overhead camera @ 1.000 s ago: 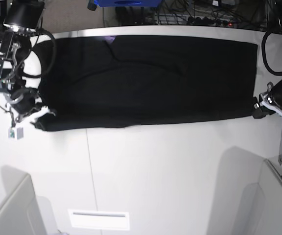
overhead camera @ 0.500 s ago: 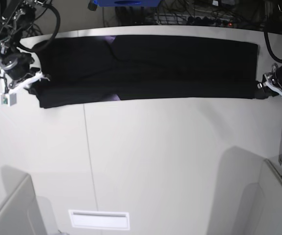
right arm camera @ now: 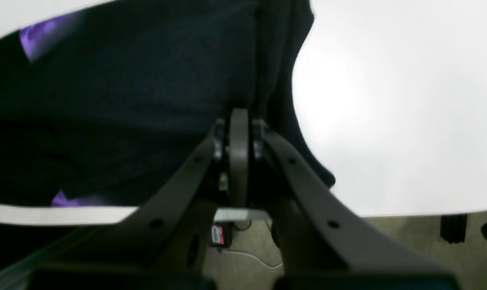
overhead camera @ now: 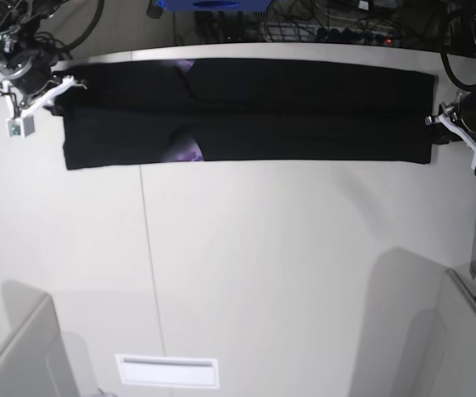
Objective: Fold the T-shirt properly
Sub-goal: 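Lift the hem and fold it over onto the shoulder edge, then release the hem and raise both grippers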
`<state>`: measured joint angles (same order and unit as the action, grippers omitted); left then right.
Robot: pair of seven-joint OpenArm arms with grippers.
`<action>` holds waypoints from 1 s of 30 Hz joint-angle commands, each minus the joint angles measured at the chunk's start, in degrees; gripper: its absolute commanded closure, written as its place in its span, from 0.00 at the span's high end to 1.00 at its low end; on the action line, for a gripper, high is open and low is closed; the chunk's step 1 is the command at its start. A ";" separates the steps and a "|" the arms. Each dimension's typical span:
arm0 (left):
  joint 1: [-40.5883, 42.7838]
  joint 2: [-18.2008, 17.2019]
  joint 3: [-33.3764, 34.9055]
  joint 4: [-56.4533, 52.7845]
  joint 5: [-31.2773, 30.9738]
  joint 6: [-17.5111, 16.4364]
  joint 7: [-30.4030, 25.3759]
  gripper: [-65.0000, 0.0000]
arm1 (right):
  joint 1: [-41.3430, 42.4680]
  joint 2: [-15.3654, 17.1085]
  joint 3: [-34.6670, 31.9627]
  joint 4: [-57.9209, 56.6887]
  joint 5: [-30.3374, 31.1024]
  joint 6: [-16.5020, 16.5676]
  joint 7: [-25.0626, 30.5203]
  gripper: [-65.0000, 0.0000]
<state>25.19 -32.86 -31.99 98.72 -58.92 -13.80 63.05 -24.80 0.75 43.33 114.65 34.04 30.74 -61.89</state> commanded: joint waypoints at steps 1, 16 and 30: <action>0.88 -1.03 -0.41 0.84 -0.65 -0.48 -0.94 0.00 | -0.83 0.52 0.32 1.09 0.38 0.42 1.18 0.00; 3.25 -0.41 -0.41 0.76 -0.56 -0.31 -1.02 0.00 | -1.97 0.52 -0.12 0.47 -0.15 0.07 0.83 0.00; 3.51 -0.41 -2.25 0.84 -0.56 -0.22 -1.29 0.79 | -1.97 0.52 0.49 0.56 0.20 0.34 -1.89 0.35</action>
<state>28.67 -31.99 -33.15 98.65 -58.76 -13.78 62.74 -26.57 0.75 43.29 114.34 33.41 30.85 -64.90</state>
